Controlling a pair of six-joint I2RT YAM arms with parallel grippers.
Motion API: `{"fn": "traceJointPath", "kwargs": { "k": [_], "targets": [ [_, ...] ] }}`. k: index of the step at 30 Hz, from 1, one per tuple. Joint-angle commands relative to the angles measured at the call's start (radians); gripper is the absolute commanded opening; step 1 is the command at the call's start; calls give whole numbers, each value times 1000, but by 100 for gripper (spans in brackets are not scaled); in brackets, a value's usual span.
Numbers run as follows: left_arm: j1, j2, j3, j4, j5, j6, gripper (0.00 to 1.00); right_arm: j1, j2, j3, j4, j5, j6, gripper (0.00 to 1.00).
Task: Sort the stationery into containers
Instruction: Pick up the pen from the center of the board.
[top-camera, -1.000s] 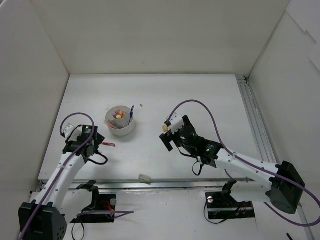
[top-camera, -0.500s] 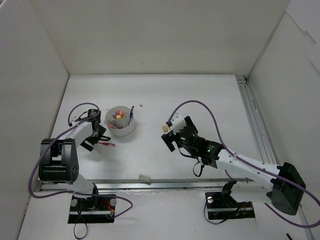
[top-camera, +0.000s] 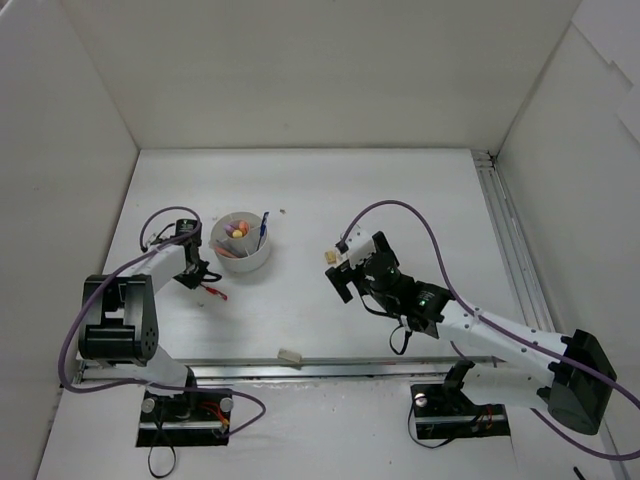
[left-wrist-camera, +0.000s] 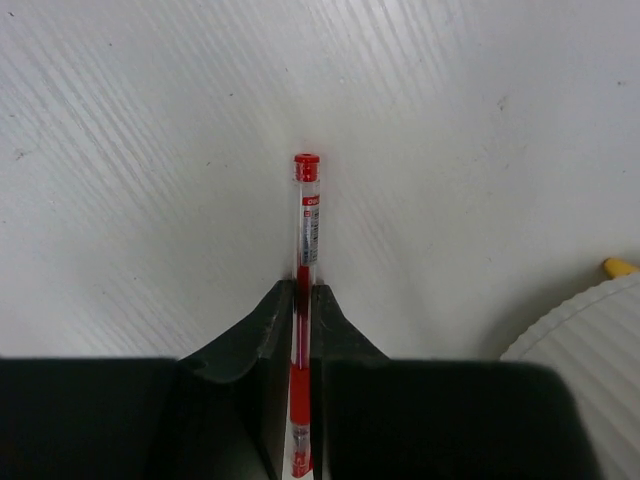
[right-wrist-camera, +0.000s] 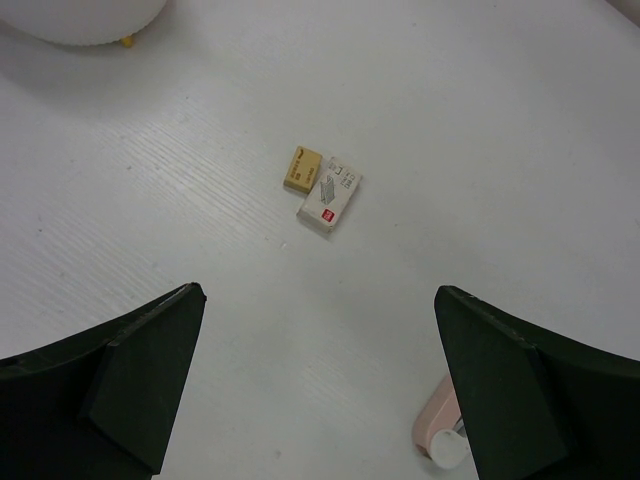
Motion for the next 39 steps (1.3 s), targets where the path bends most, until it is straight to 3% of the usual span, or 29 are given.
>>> {"fn": "traceJointPath", "kwargs": {
  "k": [1,6,10,14,17,20,25,29,30,31,39],
  "targets": [
    [-27,-74,-44,11,15,-6,0,4,-32,-2,54,-1,6,98],
    [-87,-264,-90,-52,-29,-28,0,4,-62,-21,103,-115,-25,98],
    [-176,-469,-133,-100,-46,-55,0,13,-41,-48,211,-327,-25,98],
    [-332,-762,-179,-78,-91,-90,0,61,23,-36,303,-458,-66,98],
    [-424,-888,-229,-6,-135,-121,0,102,58,-18,363,-536,-89,98],
    [-476,-893,-221,48,-172,-138,0,133,124,34,371,-591,-111,98],
    [-571,-787,-106,20,-270,-212,0,171,226,120,397,-549,-112,98],
    [-682,-718,-65,3,-356,-291,0,188,261,157,472,-469,18,98],
    [-700,-715,-66,35,-374,-269,0,188,267,163,477,-447,47,89],
    [-716,-718,-62,35,-414,-265,0,187,267,172,476,-424,61,87],
    [-855,-749,-95,201,-531,-79,0,188,270,182,429,-403,90,94]
  ]
}}
